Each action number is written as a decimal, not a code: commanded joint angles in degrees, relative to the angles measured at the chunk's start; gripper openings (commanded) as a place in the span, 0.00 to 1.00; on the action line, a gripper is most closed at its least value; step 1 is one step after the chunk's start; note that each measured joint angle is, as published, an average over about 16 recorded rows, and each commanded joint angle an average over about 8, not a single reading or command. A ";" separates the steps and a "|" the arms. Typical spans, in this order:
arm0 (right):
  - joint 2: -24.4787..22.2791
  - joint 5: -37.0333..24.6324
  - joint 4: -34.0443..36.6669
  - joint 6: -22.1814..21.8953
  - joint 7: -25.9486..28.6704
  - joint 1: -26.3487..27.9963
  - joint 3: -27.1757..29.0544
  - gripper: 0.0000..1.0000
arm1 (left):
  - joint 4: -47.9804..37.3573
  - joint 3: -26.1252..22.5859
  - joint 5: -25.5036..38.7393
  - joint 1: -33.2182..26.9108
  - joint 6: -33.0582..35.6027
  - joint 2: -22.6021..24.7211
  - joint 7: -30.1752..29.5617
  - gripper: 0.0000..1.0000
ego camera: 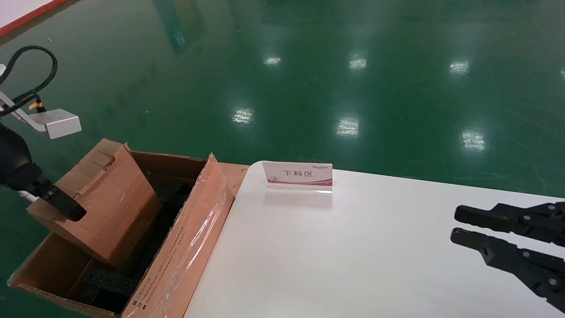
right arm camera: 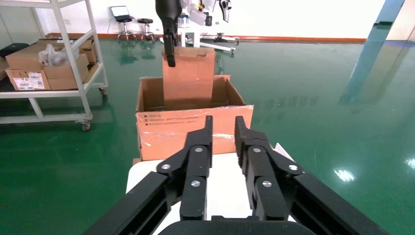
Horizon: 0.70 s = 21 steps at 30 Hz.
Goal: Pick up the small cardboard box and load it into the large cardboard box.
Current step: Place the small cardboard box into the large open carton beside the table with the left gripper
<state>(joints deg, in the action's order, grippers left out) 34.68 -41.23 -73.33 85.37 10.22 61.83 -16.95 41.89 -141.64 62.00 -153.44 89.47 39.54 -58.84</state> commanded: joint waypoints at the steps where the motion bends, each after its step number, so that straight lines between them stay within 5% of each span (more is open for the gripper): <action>1: 0.00 0.00 0.00 0.00 0.00 0.00 -0.01 1.00 | -1.18 -0.76 -0.71 1.28 -0.41 -0.35 -0.18 0.00; 21: -0.03 0.05 0.00 -0.03 -0.03 0.01 -0.07 1.00 | -5.11 -1.66 -1.02 9.02 -5.65 -1.10 0.53 0.00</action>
<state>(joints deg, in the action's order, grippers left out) 34.66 -41.18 -73.33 85.34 10.19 61.84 -17.02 36.89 -143.29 61.01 -144.51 83.74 38.48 -58.43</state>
